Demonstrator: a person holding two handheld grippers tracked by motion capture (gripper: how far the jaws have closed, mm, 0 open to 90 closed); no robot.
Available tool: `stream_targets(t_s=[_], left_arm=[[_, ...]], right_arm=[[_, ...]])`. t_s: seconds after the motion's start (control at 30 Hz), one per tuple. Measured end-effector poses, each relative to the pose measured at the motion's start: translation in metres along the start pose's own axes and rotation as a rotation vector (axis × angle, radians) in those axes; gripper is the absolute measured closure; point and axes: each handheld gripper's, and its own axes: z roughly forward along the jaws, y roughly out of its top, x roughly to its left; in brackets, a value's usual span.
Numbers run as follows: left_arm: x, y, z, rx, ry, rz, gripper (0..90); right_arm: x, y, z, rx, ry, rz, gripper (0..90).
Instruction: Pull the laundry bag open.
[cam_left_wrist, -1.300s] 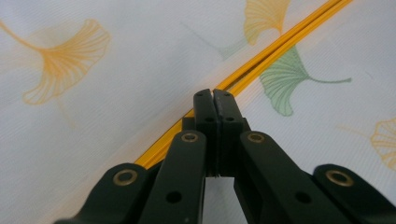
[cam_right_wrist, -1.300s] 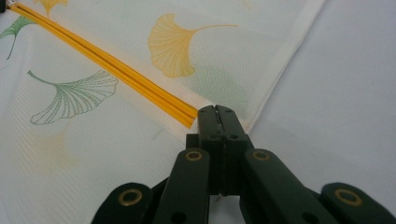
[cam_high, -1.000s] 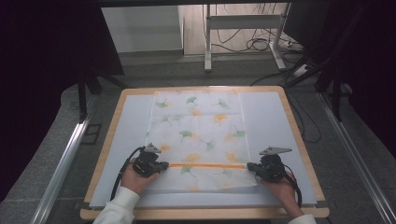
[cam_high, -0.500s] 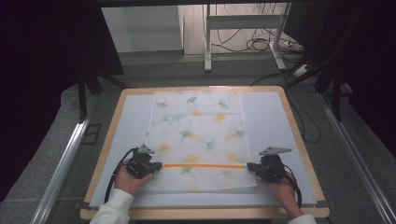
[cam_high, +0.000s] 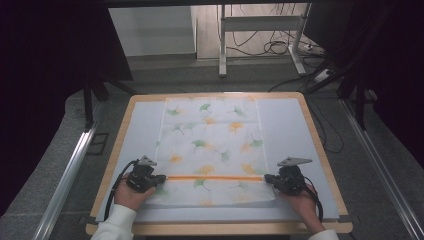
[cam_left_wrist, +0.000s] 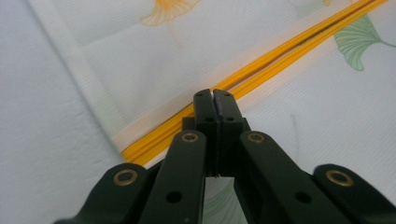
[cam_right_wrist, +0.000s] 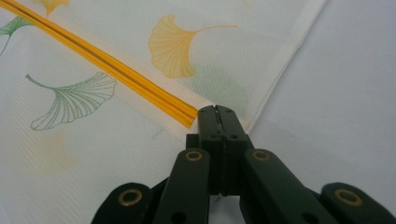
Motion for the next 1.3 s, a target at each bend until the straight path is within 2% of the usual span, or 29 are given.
stream_targets(t_s=[0.4,0.63,1.0,1.23,1.27,1.3], left_arm=[[0.008,-0.007,-0.006,-0.004,0.017,-0.019,90.0],[0.015,-0.013,-0.012,-0.014,0.022,-0.046,90.0],[0.019,-0.015,-0.015,-0.016,0.024,-0.058,90.0],[0.023,-0.017,-0.019,-0.018,0.042,-0.073,90.0],[0.025,-0.018,-0.020,-0.020,0.048,-0.077,90.0],[0.026,-0.019,-0.021,-0.015,0.072,-0.077,90.0]], right_arm=[[0.000,0.000,0.000,0.003,0.000,0.001,89.9],[0.000,0.000,0.000,0.003,-0.001,0.001,89.9],[0.000,0.000,0.000,0.004,-0.001,-0.001,89.9],[0.000,0.000,0.000,0.004,-0.001,-0.002,89.9],[0.000,0.000,0.000,0.005,-0.002,-0.003,89.9],[0.000,0.000,0.000,0.005,-0.001,-0.003,89.9]])
